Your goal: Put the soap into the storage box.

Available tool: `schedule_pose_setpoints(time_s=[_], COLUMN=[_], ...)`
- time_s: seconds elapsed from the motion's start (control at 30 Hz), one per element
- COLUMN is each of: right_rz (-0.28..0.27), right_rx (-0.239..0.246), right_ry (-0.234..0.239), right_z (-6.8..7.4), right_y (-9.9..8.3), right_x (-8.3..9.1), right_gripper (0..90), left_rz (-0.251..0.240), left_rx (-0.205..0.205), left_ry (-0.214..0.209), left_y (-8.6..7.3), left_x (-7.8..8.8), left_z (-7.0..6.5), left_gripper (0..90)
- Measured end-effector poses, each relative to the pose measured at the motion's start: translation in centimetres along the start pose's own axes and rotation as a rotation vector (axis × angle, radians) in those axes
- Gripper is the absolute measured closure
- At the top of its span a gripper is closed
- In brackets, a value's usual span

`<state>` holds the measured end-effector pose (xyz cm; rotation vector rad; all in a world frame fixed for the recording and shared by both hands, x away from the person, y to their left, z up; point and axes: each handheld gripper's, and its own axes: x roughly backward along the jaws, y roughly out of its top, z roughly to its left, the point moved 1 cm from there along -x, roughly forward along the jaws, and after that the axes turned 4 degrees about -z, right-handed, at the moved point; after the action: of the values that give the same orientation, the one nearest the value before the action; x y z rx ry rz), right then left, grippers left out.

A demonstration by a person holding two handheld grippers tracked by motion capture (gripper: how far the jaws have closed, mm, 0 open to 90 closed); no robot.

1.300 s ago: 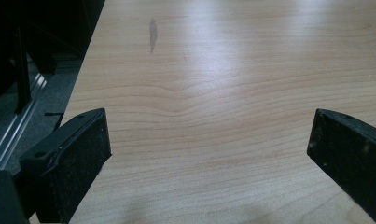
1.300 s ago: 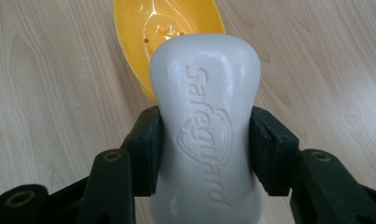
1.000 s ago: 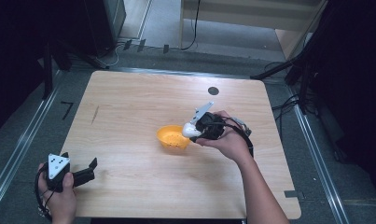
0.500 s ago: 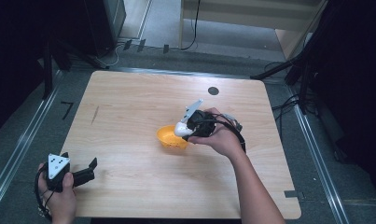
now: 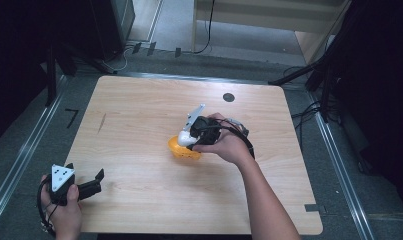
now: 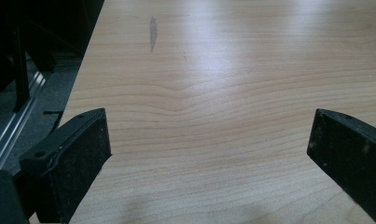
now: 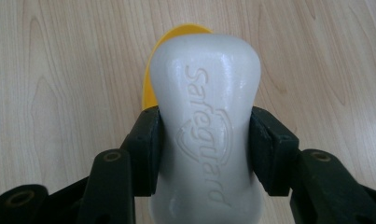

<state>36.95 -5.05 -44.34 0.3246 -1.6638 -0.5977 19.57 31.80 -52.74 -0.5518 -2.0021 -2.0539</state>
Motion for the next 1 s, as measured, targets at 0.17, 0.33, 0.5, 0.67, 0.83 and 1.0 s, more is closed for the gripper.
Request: schedule_pose_setpoints(time_s=[0.17,0.33,0.5,0.67,0.83,1.0], right_rz=[0.013,0.032,0.058,0.064,0.094,0.106], right_rx=[0.008,0.013,0.022,0.028,0.036,0.044], right_ry=[0.008,0.016,0.019,0.018,0.022,0.016], right_z=[-0.2,-0.3,-0.3,-0.3,-0.4,-0.4], right_y=[0.7,0.8,0.8,0.9,0.7,0.7], right_x=[-0.7,-1.2,-1.9,-2.3,-3.0,-3.3], right_gripper=[50.7,50.7,50.7,50.7,50.6,50.6], left_rz=[0.003,0.003,0.003,0.004,0.004,0.004], left_rx=[-0.001,-0.001,0.000,-0.001,-0.001,-0.002], left_ry=[0.000,-0.001,-0.001,0.000,0.000,0.000], left_y=[0.0,0.0,0.0,0.0,0.0,0.0], left_x=[0.0,0.0,0.0,0.0,0.0,0.0], left_z=[0.0,0.0,0.0,0.0,0.0,0.0], left_gripper=[0.0,0.0,0.0,0.0,0.0,0.0])
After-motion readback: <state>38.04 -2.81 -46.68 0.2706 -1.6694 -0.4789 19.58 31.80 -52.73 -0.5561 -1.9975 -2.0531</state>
